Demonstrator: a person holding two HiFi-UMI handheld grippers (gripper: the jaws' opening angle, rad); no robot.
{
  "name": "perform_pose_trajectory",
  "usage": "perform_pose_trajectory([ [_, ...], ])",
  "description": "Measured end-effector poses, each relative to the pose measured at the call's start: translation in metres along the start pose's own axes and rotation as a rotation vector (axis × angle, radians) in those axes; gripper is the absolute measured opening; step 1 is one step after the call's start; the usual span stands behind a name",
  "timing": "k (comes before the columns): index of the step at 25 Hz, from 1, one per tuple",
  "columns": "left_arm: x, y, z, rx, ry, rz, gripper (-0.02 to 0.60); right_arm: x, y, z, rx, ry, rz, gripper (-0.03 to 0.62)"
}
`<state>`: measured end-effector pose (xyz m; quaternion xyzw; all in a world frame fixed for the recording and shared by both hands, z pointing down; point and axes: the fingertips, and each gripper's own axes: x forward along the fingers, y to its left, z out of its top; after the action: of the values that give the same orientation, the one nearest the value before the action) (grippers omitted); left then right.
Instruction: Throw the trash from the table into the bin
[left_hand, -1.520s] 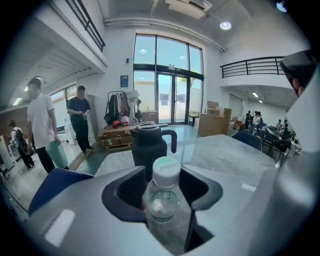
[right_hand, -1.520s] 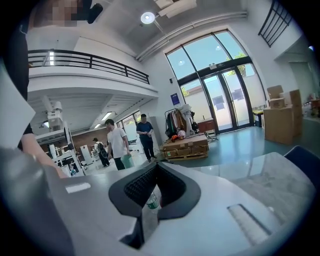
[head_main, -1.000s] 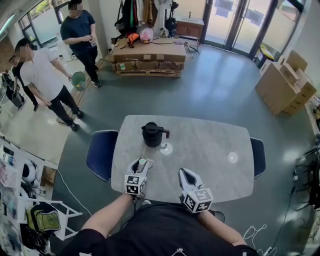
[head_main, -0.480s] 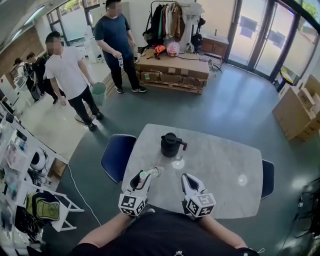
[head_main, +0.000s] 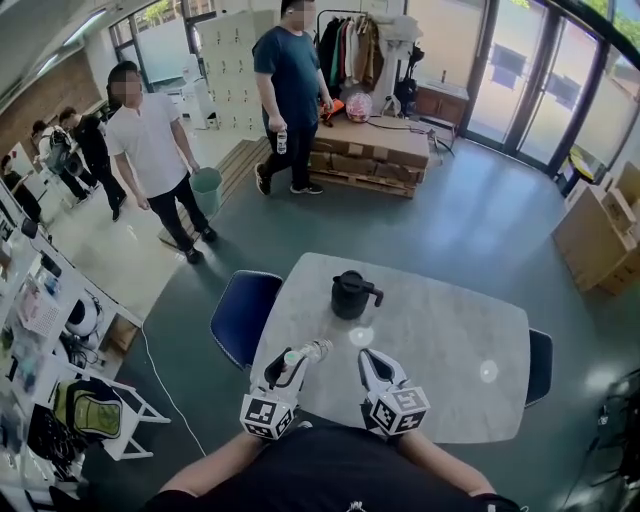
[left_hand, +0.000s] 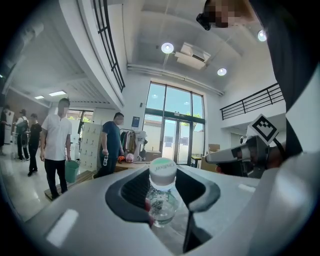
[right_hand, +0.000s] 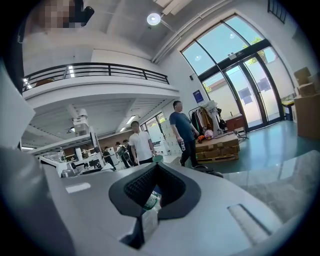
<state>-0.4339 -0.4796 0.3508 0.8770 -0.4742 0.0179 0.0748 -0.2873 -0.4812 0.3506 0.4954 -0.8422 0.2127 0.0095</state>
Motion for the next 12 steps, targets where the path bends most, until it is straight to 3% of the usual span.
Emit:
perform_pose_trajectory([
  [4, 0.004, -0.001, 0.006, 0.006, -0.013, -0.049, 0.161, -0.001, -0.003, 0.0, 0.007, -0.013, -0.052, 0.028],
  [7, 0.015, -0.011, 0.004, 0.014, -0.02, -0.128, 0.163, -0.008, -0.011, -0.007, 0.015, -0.025, -0.12, 0.026],
  [9, 0.019, -0.021, -0.005, 0.014, -0.013, -0.216, 0.161, -0.022, -0.012, -0.019, 0.026, -0.042, -0.196, 0.027],
  [12, 0.027, -0.048, -0.024, 0.003, 0.02, -0.413, 0.163, -0.065, -0.014, -0.044, 0.068, -0.077, -0.388, 0.026],
])
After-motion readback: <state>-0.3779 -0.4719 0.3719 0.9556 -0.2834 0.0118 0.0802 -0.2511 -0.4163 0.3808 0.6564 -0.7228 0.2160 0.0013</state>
